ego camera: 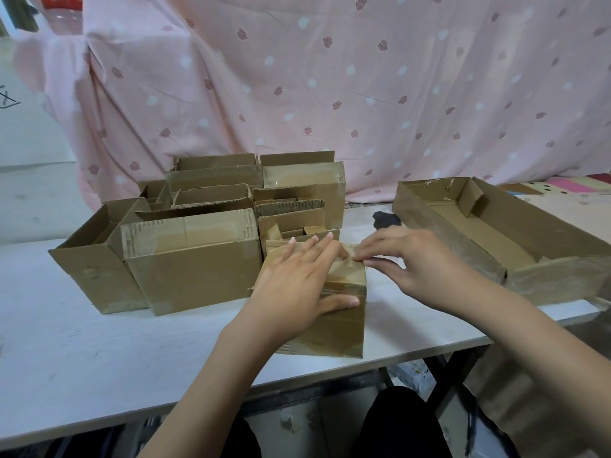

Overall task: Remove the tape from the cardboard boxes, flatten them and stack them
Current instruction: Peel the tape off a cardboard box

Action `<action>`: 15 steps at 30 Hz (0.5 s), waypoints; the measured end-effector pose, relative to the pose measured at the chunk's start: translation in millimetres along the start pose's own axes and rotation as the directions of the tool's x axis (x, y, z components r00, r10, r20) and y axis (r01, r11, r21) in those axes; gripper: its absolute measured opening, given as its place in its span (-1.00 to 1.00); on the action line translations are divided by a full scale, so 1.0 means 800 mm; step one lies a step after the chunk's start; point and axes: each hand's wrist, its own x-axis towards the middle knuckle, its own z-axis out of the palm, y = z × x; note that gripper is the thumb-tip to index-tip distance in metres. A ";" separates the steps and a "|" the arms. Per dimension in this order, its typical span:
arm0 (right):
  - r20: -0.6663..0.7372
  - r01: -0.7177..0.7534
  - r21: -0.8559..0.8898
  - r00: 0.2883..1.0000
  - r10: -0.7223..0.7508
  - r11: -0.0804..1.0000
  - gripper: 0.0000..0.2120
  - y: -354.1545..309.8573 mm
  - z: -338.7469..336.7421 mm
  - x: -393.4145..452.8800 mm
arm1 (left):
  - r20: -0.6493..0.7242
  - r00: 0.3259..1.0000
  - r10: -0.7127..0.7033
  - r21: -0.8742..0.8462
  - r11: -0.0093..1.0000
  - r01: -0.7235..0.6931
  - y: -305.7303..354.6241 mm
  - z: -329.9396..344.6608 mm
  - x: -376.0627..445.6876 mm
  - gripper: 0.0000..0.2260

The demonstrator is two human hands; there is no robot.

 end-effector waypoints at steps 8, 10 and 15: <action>-0.101 0.007 0.057 0.995 -0.001 0.998 -0.91 -0.004 0.007 -0.008 | -0.002 1.000 0.013 -0.001 1.000 -0.013 0.002 0.002 -0.002 -0.50; -0.121 -0.001 0.078 0.993 0.011 0.997 -0.91 -0.005 0.010 -0.014 | 0.004 1.000 0.003 -0.011 1.000 -0.003 0.002 0.001 -0.002 -0.51; -0.139 -0.042 0.109 0.989 0.057 0.993 -0.92 -0.010 0.014 -0.024 | 0.017 1.000 -0.004 -0.030 1.000 0.004 0.002 0.001 -0.003 -0.50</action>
